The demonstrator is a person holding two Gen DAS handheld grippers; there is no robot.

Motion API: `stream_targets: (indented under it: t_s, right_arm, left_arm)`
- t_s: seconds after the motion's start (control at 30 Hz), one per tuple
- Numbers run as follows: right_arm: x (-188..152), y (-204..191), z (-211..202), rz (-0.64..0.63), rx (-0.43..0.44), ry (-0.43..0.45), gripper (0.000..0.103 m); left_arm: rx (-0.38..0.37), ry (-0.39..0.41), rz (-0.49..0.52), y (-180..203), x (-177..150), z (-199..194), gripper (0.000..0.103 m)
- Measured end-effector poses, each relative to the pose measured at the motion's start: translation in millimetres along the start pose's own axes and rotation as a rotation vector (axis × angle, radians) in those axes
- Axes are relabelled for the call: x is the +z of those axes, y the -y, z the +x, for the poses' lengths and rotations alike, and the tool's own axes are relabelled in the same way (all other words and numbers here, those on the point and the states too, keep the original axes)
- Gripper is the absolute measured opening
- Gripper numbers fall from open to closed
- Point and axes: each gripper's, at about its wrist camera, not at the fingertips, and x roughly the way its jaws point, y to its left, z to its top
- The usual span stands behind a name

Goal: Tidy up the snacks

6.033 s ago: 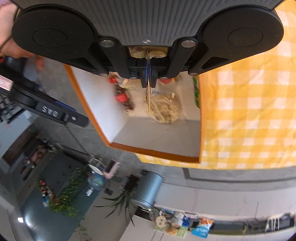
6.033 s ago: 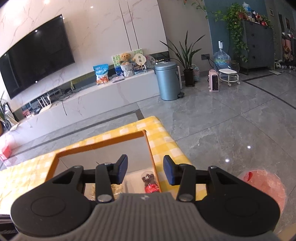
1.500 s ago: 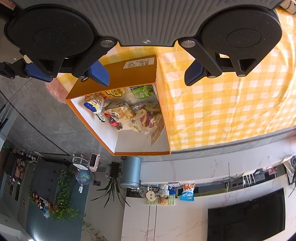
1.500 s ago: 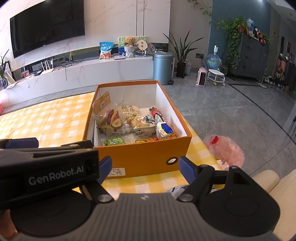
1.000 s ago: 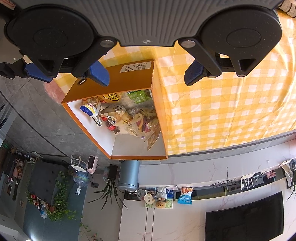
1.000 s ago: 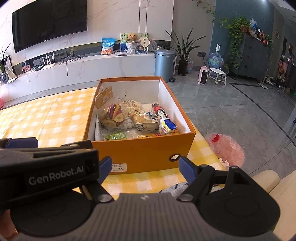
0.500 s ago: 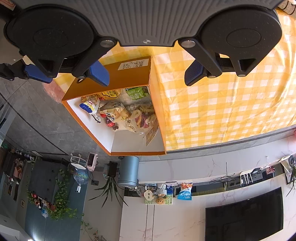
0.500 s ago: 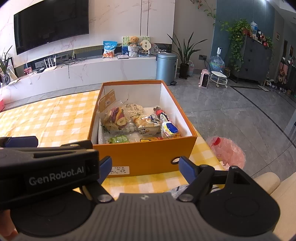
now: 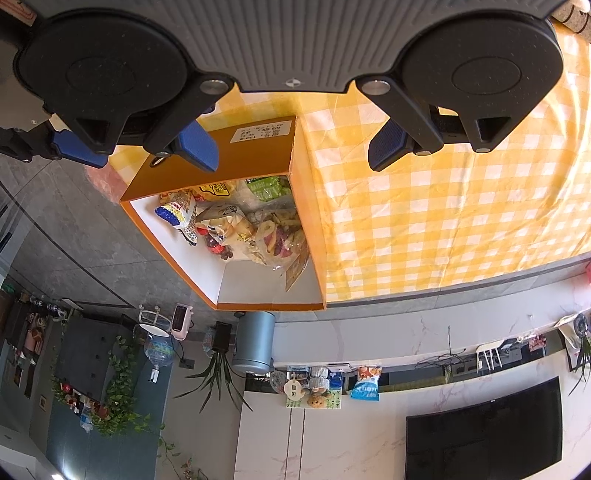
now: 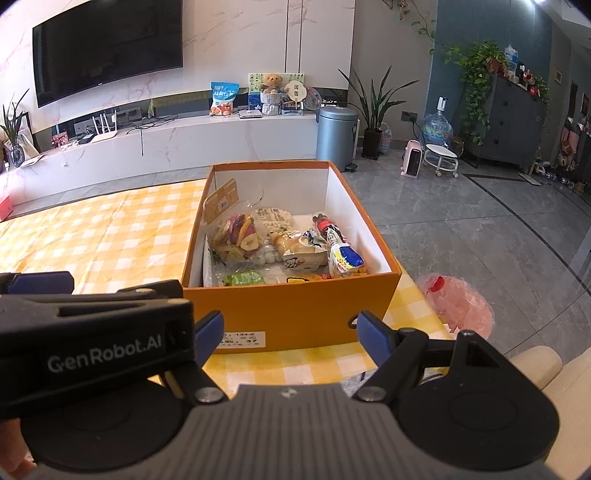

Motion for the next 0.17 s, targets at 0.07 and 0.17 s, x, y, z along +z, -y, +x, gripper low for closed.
stream_targets:
  t_s: [0.07, 0.17]
  right_arm:
    - [0.1, 0.2, 0.0, -0.001, 0.0, -0.001, 0.077]
    - [-0.1, -0.4, 0.1, -0.001, 0.001, 0.001, 0.077]
  left_arm:
    - [0.0, 0.0, -0.001, -0.7, -0.1, -0.2, 0.103]
    - [0.0, 0.002, -0.001, -2.2, 0.4, -0.2, 0.103]
